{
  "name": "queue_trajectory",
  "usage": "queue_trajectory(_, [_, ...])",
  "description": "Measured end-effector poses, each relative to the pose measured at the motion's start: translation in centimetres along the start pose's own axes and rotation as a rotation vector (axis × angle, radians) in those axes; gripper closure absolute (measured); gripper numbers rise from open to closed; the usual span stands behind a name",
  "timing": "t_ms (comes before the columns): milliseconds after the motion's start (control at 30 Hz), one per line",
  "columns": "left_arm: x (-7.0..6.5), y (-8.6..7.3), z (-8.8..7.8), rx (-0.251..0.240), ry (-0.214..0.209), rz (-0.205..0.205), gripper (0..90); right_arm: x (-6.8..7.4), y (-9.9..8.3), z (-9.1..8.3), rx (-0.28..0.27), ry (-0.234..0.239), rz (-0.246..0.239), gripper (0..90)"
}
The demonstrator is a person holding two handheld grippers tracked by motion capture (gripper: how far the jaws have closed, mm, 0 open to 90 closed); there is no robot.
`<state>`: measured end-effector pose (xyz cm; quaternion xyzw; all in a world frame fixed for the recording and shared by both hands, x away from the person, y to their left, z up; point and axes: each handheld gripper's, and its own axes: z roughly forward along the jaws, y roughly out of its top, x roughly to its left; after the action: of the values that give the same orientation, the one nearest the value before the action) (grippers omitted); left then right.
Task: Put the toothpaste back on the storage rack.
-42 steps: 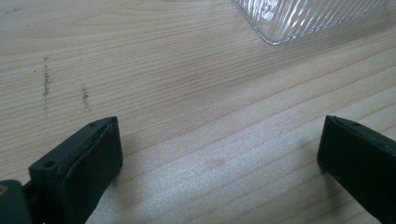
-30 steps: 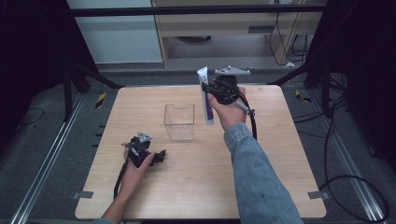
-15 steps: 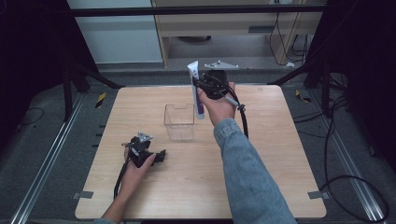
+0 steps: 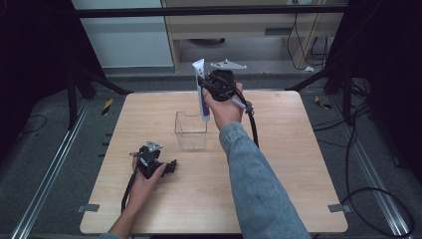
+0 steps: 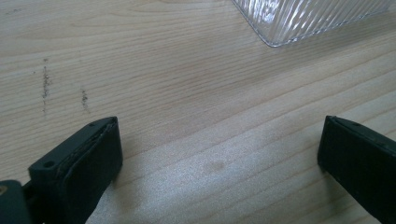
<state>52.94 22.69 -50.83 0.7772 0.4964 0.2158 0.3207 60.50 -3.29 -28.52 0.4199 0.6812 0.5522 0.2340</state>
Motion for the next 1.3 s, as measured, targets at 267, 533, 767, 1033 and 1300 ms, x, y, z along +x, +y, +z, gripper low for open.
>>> queue_trajectory(267, [0.0, 0.0, 0.0, 0.0, 0.0, 0.0, 0.0, 0.4, 0.0, 0.5, -0.016, -0.007, -0.002, 79.7])
queue_trajectory(533, [0.0, 0.0, 0.0, 0.0, 0.003, -0.002, 0.0, 0.8, -0.1, 1.2, -0.035, 0.005, -0.004, 79.7])
queue_trajectory(767, [0.0, 0.0, 0.0, 0.0, 0.003, -0.001, 0.0, 1.2, -0.3, 1.9, -0.031, 0.01, -0.01, 79.6])
queue_trajectory(1033, [0.0, 0.0, 0.0, 0.001, 0.002, -0.002, 0.0, 1.7, -0.6, 2.2, -0.029, 0.023, -0.026, 79.6])
queue_trajectory(1300, [0.0, 0.0, 0.1, -0.001, 0.001, -0.001, 0.0, 1.6, -1.4, 2.7, -0.02, 0.018, -0.026, 79.6])
